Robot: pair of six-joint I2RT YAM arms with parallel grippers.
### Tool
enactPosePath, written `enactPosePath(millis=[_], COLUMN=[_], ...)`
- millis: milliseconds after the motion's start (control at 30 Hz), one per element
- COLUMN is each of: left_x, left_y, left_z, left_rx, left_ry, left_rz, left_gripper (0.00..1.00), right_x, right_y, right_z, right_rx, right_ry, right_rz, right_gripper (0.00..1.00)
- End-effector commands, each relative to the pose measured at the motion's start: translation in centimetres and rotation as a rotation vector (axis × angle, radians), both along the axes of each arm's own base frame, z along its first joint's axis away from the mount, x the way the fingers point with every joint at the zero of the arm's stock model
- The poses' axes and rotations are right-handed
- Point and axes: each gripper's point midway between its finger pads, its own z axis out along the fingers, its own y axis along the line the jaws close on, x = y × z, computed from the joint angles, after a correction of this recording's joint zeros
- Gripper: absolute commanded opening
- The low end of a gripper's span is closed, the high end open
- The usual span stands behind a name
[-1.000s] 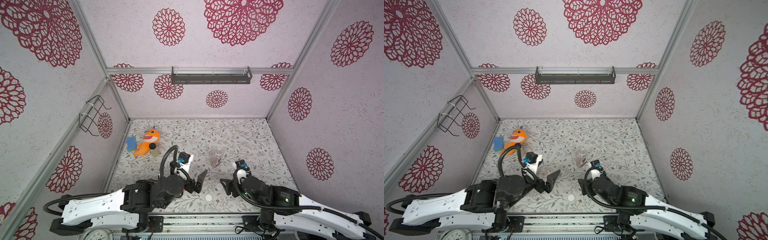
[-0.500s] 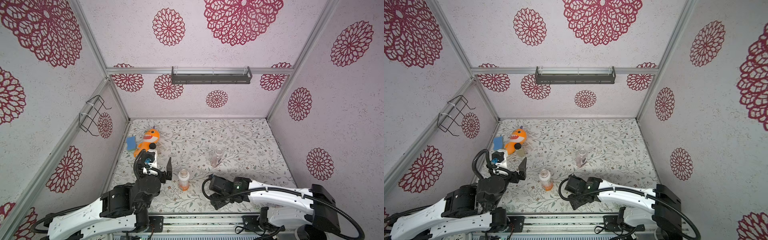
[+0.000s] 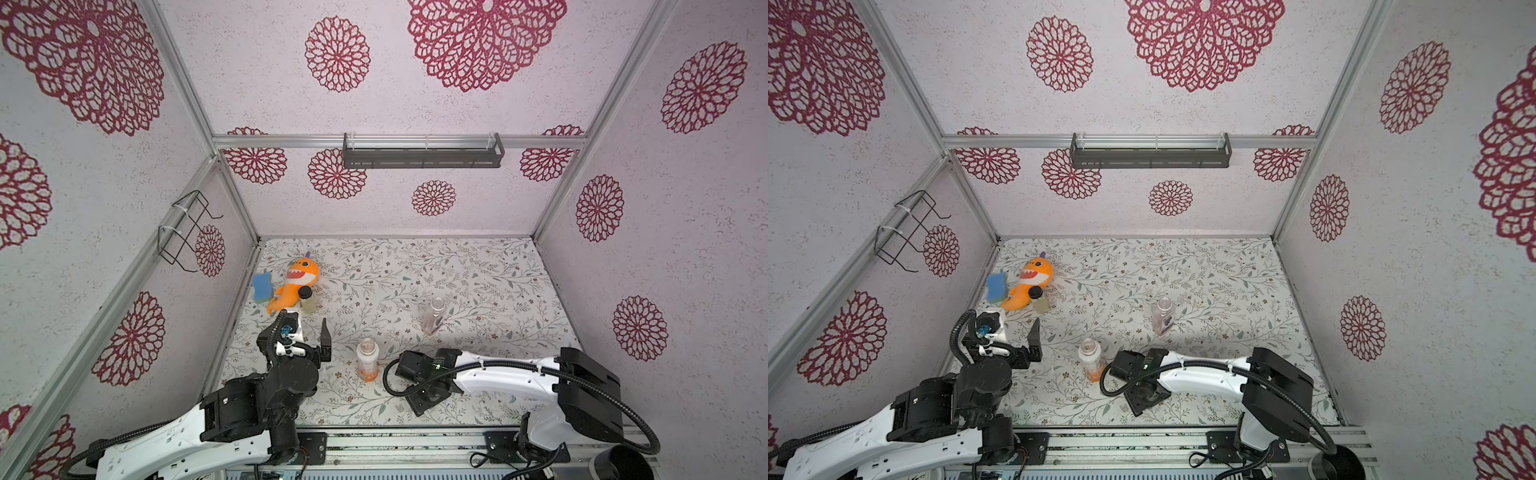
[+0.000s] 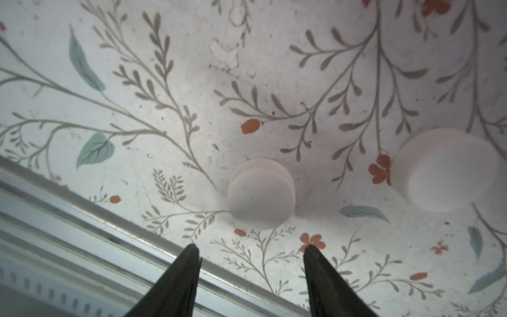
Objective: Screw on the bottle caps
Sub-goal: Pick up the bottle cap from the bottom-center of the table.
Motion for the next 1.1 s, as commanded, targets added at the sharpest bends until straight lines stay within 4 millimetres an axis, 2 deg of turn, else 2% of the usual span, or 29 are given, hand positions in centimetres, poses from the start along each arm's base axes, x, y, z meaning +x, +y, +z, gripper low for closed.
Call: enactPosePath(millis=[0,167,300,533,800,1067], left_x=[0.0,0.1,0.3,0.5,0.5,0.6], left_y=[0.7,0.4,0.0,-0.3,-0.3,-1.0], left_z=[0.1,-0.1,-0.3,-0.3,-0.4,-0.7], left_rx=[-0.014,0.008,0.033,0.052,0.053,0.073], left_ry=[-0.015,-0.008,0.000,0.001,0.001,0.011], left_rz=[0.042,0.040,0.038,0.043,0.041,0.020], left_gripper=[0.99,0.99,0.99,0.99,0.99,0.99], right_x=[1.7,2.3,2.5,2.1,1.9,1.8], right_y=[0.7,1.0,0.4,0.7,0.4,0.2], right_z=[0.4,0.0,-0.5,-0.9,-1.8,-2.2], right_rx=[0.028,0.025,-0.003,0.005,-0.009,-0.017], right_ry=[-0.031,-0.041,-0.051,-0.047,-0.036,-0.033], right_rz=[-0.022,-0.031,-0.037,-0.027,-0.023,-0.024], right_gripper=[0.60,0.57,0.53,0.55,0.50,0.49])
